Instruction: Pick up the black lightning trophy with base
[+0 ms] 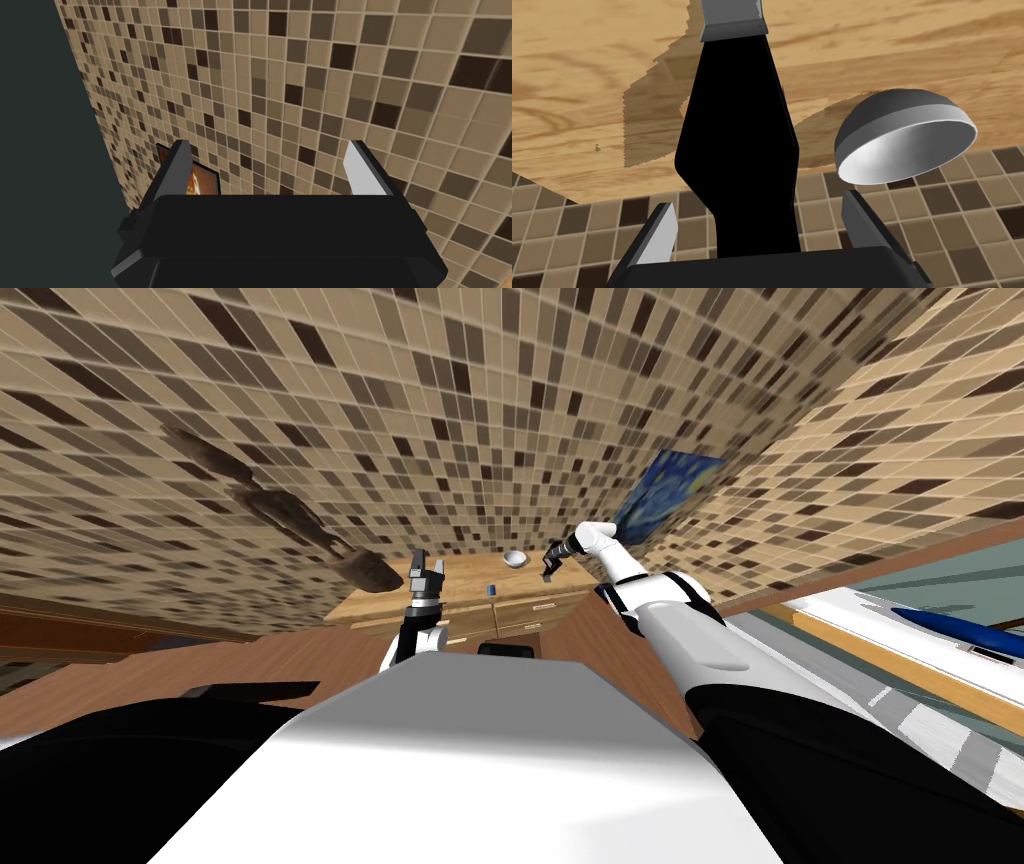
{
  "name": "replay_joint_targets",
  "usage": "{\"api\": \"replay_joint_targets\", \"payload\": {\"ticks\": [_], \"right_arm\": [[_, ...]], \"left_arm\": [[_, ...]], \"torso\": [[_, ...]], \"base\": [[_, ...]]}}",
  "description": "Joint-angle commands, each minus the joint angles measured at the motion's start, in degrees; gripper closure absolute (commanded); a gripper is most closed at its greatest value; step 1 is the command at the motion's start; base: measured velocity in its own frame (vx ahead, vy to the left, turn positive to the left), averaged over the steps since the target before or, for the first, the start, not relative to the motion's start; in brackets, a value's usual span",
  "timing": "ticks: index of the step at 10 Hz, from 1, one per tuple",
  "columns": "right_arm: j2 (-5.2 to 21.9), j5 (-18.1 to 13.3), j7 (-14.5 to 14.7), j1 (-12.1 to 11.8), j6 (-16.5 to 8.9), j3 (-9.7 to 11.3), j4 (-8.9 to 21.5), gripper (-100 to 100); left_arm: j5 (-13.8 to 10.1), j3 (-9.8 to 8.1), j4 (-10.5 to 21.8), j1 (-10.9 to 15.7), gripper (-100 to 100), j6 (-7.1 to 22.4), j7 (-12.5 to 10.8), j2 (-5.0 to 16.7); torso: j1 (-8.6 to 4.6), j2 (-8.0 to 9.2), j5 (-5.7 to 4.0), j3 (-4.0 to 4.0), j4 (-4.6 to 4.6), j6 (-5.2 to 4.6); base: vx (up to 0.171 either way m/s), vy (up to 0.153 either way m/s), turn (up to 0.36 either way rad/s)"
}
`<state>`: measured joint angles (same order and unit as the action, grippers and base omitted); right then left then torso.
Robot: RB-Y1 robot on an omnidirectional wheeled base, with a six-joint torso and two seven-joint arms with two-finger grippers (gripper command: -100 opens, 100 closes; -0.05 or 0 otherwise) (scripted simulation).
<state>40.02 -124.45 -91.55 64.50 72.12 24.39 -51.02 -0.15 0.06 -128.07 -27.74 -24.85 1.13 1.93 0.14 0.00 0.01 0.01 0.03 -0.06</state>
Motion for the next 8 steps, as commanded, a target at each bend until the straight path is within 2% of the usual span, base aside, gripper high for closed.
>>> {"api": "replay_joint_targets", "payload": {"ticks": [1, 3, 5, 7, 8], "right_arm": [[2.86, 2.86, 2.86, -2.86, -2.86, 2.86, -1.85, -100], [3.29, 6.51, 3.89, -5.18, -6.18, 3.26, -1.85, -100], [3.29, 9.88, 3.89, -7.82, -9.54, 3.26, -1.85, -100], [3.29, 13.09, 3.89, -10.92, -13.02, 3.26, -1.85, -100], [3.29, 14.79, 3.89, -11.74, -14.78, 3.26, -1.85, -100]], "left_arm": [[0.00, 0.00, 0.00, 0.00, 0, 0.00, 0.00, 0.00], [0.00, -0.01, 0.00, 0.00, 0, 0.00, 0.00, 0.01], [0.00, 0.00, 0.00, 0.00, 0, 0.00, 0.00, 0.00], [0.00, 0.00, 0.00, 0.01, 0, 0.00, 0.00, 0.00], [0.00, 0.00, 0.00, 0.01, 0, 0.00, 0.00, 0.00]], "torso": [[0.00, 0.00, 0.00, 0.00, 0.00, 0.00], [-0.65, -0.28, -0.15, 0.18, 0.09, -0.17], [-0.29, -0.07, -0.19, 0.14, 0.21, -0.01], [-0.17, -0.14, -0.55, 0.53, 0.92, 0.09], [-0.15, -0.17, -0.79, 0.75, 1.32, 0.07]], "base": [[0.175, -0.116, -0.354], [0.056, -0.065, 0.115], [0.007, -0.009, 0.026], [0.004, -0.003, 0.009], [-0.018, 0.022, -0.065]]}}
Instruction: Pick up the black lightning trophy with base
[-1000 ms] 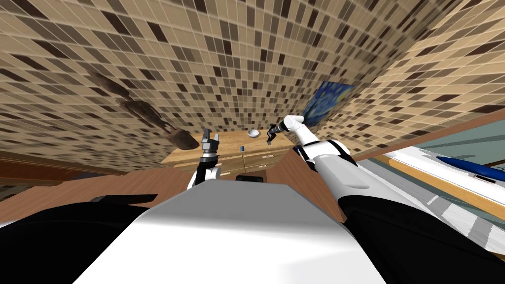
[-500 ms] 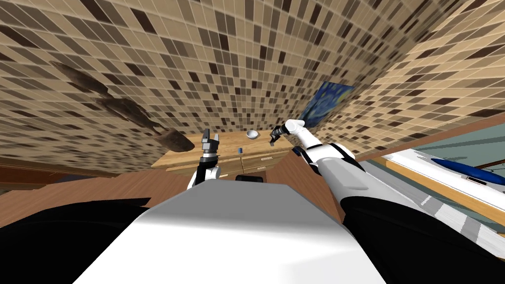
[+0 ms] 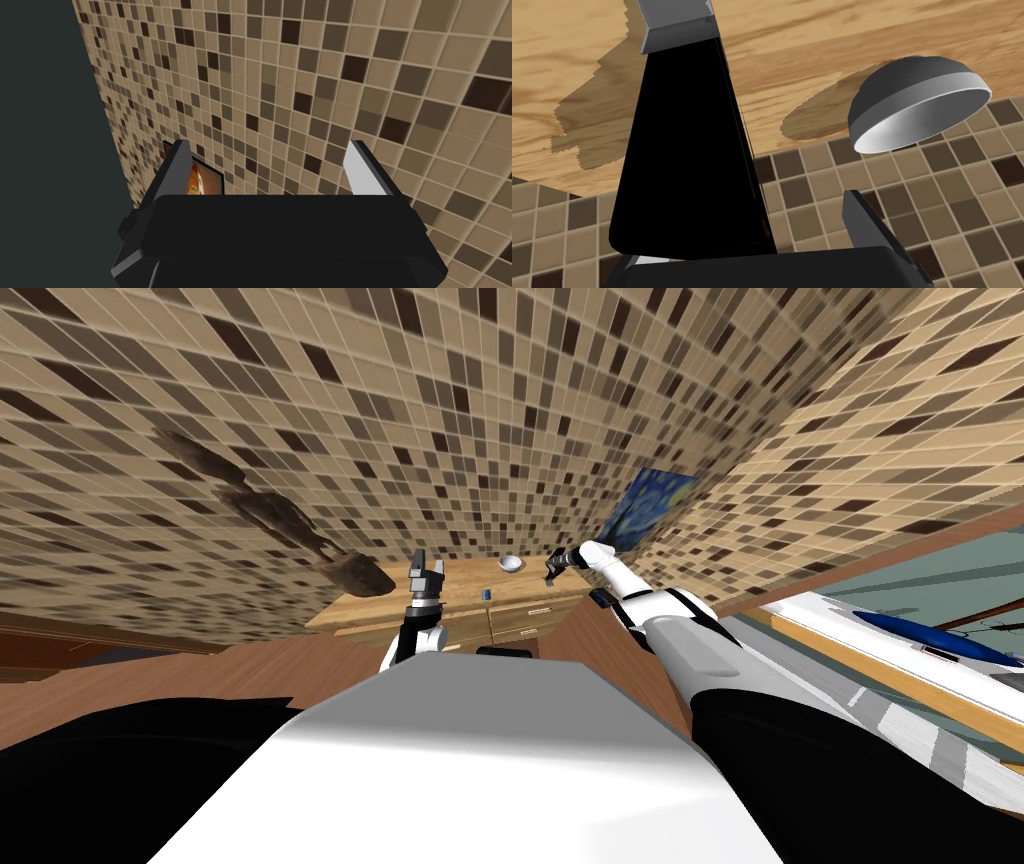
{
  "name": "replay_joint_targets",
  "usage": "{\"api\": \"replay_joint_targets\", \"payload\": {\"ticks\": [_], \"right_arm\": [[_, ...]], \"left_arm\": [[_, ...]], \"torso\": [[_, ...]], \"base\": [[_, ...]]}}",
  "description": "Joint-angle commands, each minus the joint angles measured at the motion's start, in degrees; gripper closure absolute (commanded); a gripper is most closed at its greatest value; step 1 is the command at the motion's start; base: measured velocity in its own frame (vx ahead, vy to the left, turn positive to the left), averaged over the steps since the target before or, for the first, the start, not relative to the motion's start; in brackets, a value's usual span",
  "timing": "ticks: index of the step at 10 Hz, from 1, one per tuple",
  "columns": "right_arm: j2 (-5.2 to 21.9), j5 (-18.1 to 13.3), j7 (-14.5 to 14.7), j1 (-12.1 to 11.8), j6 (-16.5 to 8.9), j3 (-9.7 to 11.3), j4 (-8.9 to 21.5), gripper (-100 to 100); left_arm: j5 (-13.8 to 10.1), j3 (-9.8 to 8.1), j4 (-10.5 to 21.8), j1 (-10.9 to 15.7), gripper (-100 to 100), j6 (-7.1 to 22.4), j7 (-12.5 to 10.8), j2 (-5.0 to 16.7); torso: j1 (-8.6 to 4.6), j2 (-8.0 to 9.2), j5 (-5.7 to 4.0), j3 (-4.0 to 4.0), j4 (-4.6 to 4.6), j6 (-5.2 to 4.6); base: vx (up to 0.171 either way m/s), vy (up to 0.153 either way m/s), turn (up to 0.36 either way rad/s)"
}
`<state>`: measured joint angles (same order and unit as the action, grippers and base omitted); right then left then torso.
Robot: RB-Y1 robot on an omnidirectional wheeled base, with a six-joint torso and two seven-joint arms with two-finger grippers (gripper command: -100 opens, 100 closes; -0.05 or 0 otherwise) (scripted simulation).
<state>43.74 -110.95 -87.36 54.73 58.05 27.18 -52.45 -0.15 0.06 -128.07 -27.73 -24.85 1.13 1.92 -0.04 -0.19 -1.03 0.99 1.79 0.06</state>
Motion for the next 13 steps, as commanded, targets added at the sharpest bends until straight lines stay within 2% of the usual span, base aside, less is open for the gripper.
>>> {"api": "replay_joint_targets", "payload": {"ticks": [1, 2, 3, 5, 6, 10, 11, 12, 13], "right_arm": [[-0.43, 2.86, -0.29, -2.86, -2.00, 0.47, -0.43, -100], [-0.43, 4.45, -0.29, -3.96, -2.00, 0.47, -0.43, -100], [1.30, 1.60, -1.47, -0.98, -3.22, -0.15, -2.78, -100], [1.26, 1.43, -2.57, -1.75, -3.19, 0.09, -3.72, -100], [1.14, 1.42, -2.28, -1.55, -3.27, 0.10, -3.37, 100], [1.17, 1.24, -1.94, -1.52, -3.33, 0.24, -3.53, 100], [1.16, 1.21, -1.84, -1.50, -3.36, 0.26, -3.58, 0], [0.75, 2.22, -1.09, -1.86, -2.92, -0.02, -2.01, 100], [0.90, 1.87, -1.07, -1.56, -3.20, 0.09, -2.41, 100]], "left_arm": [[0.00, 0.00, 0.00, 0.00, 0, 0.00, 0.00, 0.00], [0.00, 0.00, 0.00, 0.00, 0, 0.00, 0.00, 0.00], [0.00, 0.00, 0.00, 0.00, 0, 0.00, 0.00, 0.00], [0.00, 0.00, 0.00, 0.01, 0, 0.00, 0.00, 0.00], [0.00, 0.00, 0.00, 0.00, 0, 0.00, 0.00, 0.00], [0.00, 0.00, 0.00, 0.00, 0, 0.00, 0.00, 0.00], [0.00, 0.00, 0.00, 0.00, 0, 0.00, 0.00, 0.00], [0.00, 0.00, 0.00, 0.00, 0, 0.00, 0.00, 0.00], [0.00, 0.00, 0.00, -0.01, 0, 0.00, 0.00, 0.01]], "torso": [[0.00, 0.00, 0.00, 0.00, 0.00, 0.00], [-0.02, -0.11, -0.18, 0.22, 0.33, 0.12], [0.05, -0.15, -0.41, 0.47, 0.80, 0.19], [0.25, -0.17, -0.37, 0.49, 0.81, 0.28], [0.18, -0.31, -0.39, 0.57, 0.84, 0.27], [0.00, -0.47, -0.50, 0.67, 0.89, 0.16], [-0.03, -0.48, -0.52, 0.69, 0.90, 0.13], [-0.05, -0.50, -0.53, 0.70, 0.91, 0.12], [-0.15, -0.61, -0.57, 0.77, 0.95, 0.08]], "base": [[-0.006, 0.006, -0.017], [-0.002, 0.004, -0.011], [-0.066, 0.039, -0.049], [-0.050, 0.034, -0.016], [-0.006, 0.002, -0.011], [-0.001, 0.000, 0.004], [0.000, 0.000, 0.000], [0.036, -0.020, 0.020], [0.022, -0.013, 0.010]]}}
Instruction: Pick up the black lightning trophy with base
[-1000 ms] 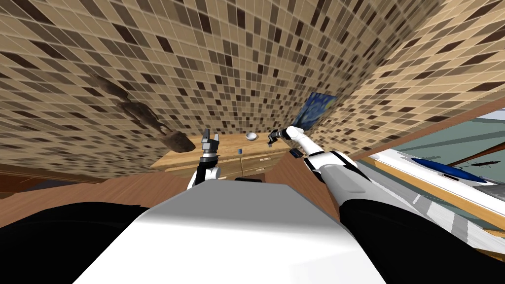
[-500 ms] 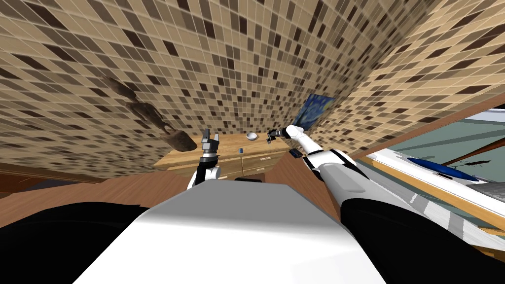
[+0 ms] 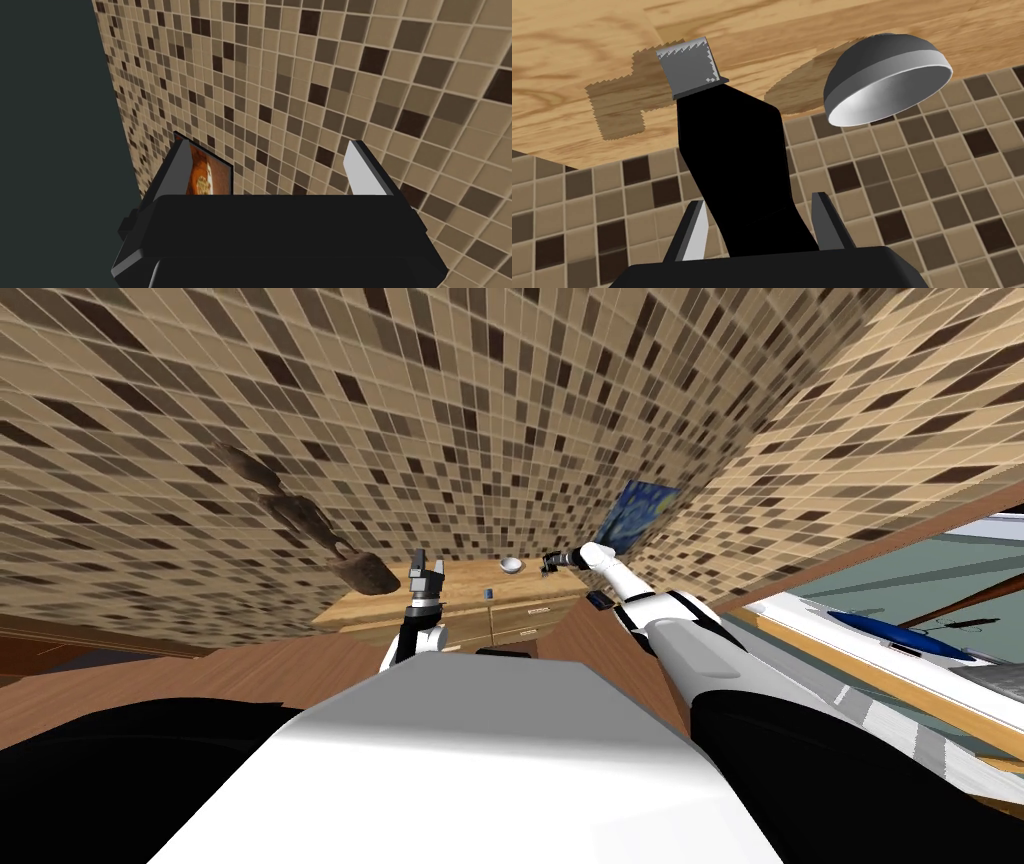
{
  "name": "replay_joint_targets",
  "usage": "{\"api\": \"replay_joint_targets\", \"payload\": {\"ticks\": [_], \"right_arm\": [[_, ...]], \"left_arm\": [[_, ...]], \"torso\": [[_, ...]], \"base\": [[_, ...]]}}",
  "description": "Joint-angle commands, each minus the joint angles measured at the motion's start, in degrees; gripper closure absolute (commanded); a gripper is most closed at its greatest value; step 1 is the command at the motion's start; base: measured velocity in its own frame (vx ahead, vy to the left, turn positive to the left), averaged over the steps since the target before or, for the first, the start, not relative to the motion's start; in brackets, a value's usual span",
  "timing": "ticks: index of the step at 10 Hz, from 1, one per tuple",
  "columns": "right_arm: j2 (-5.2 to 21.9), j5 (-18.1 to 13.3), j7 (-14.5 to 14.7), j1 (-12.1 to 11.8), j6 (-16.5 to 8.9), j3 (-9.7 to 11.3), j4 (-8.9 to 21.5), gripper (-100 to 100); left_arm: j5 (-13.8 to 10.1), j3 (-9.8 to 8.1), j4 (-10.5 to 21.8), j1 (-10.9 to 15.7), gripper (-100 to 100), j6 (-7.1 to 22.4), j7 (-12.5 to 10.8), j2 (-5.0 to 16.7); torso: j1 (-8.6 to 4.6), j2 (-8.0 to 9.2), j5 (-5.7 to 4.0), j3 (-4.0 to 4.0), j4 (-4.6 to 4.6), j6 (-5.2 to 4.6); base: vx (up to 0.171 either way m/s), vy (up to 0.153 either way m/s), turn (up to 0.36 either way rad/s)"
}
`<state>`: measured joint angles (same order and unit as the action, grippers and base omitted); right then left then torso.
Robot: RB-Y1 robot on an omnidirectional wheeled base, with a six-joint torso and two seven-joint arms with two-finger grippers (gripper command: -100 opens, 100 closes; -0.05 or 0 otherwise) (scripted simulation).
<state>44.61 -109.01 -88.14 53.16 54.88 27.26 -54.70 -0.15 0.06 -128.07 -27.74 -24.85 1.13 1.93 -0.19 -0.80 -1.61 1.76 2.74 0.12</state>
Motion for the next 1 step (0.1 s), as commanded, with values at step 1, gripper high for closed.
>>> {"api": "replay_joint_targets", "payload": {"ticks": [1], "right_arm": [[0.00, 0.00, 0.00, 0.00, 0.00, 0.00, 0.00, 0]], "left_arm": [[0.00, 0.00, 0.00, 0.00, 0, 0.00, 0.00, 0.00]], "torso": [[0.00, 0.00, 0.00, 0.00, 0.00, 0.00]], "base": [[0.000, 0.000, 0.000]]}}
